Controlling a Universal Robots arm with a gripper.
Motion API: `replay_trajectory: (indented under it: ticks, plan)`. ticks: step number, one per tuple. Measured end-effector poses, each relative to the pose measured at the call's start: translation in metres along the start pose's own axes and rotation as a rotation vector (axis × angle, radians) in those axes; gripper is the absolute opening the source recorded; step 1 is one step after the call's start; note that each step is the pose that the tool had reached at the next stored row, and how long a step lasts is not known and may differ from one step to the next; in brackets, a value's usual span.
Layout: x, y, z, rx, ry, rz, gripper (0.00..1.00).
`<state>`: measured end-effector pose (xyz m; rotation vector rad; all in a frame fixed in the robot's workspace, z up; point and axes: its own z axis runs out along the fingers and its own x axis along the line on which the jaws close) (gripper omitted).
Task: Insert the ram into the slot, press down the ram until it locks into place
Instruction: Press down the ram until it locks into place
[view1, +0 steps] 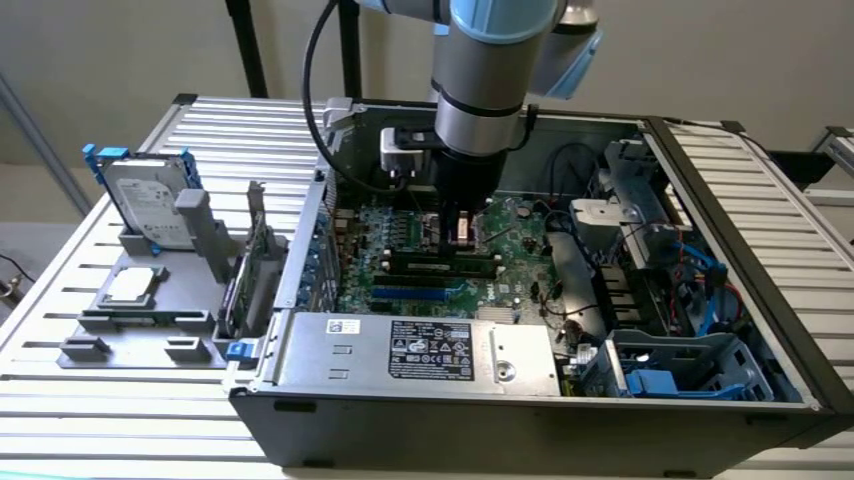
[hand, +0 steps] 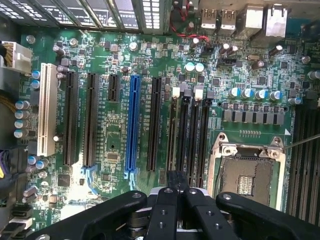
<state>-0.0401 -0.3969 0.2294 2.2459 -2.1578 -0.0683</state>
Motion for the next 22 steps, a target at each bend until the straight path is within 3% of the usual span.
replay_trajectory:
  ticks: [5,15,17,22]
  plan:
    - [0.000,0.0001,0.0042,0.0006,-0.0006,0.000,0.11]
    - [0.000,-0.0036,-0.0366,-0.0067,-0.0012,0.000,0.11]
    - [0.000,-0.0040,-0.0372,-0.0079,-0.0044,0.000,0.11]
    - [0.000,-0.0039,-0.0377,-0.0079,-0.0044,0.000,0.11]
